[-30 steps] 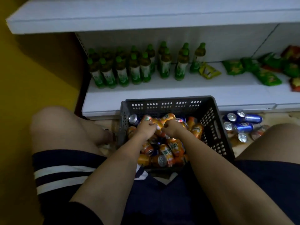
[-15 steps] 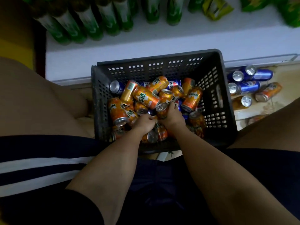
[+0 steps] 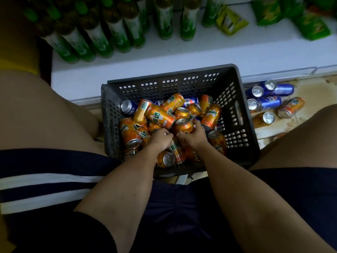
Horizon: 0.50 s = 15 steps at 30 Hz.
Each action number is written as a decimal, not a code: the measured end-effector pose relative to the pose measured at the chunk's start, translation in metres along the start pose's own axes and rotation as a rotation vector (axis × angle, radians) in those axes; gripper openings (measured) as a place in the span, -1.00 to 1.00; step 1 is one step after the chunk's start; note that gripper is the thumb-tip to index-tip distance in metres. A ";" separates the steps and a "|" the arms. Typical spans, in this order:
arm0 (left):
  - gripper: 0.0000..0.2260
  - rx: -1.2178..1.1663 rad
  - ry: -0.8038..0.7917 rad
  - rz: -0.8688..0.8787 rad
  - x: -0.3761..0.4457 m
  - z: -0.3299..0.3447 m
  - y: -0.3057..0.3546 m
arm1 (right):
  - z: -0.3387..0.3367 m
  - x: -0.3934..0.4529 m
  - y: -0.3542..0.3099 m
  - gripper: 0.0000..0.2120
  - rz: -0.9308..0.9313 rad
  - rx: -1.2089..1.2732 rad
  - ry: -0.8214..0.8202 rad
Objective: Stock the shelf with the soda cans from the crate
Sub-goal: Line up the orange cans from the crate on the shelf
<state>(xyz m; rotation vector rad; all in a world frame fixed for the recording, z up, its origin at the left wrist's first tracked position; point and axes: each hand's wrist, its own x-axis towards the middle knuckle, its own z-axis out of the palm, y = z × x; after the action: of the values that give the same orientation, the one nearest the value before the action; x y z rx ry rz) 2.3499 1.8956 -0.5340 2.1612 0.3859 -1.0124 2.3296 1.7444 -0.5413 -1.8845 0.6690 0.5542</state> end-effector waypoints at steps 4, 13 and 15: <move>-0.79 -0.037 0.082 0.054 -0.014 -0.009 -0.005 | -0.008 -0.014 -0.017 -0.34 -0.029 0.245 -0.039; -0.75 -0.017 0.355 0.273 -0.059 -0.083 0.039 | -0.017 -0.055 -0.121 -0.47 -0.349 0.363 -0.068; -0.77 0.036 0.459 0.370 -0.074 -0.123 0.062 | -0.025 -0.065 -0.160 -0.49 -0.453 0.363 -0.050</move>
<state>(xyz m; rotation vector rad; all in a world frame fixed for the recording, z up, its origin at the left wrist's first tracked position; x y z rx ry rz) 2.4020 1.9407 -0.3937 2.3754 0.1641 -0.3185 2.3905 1.7873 -0.3834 -1.6007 0.2687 0.1707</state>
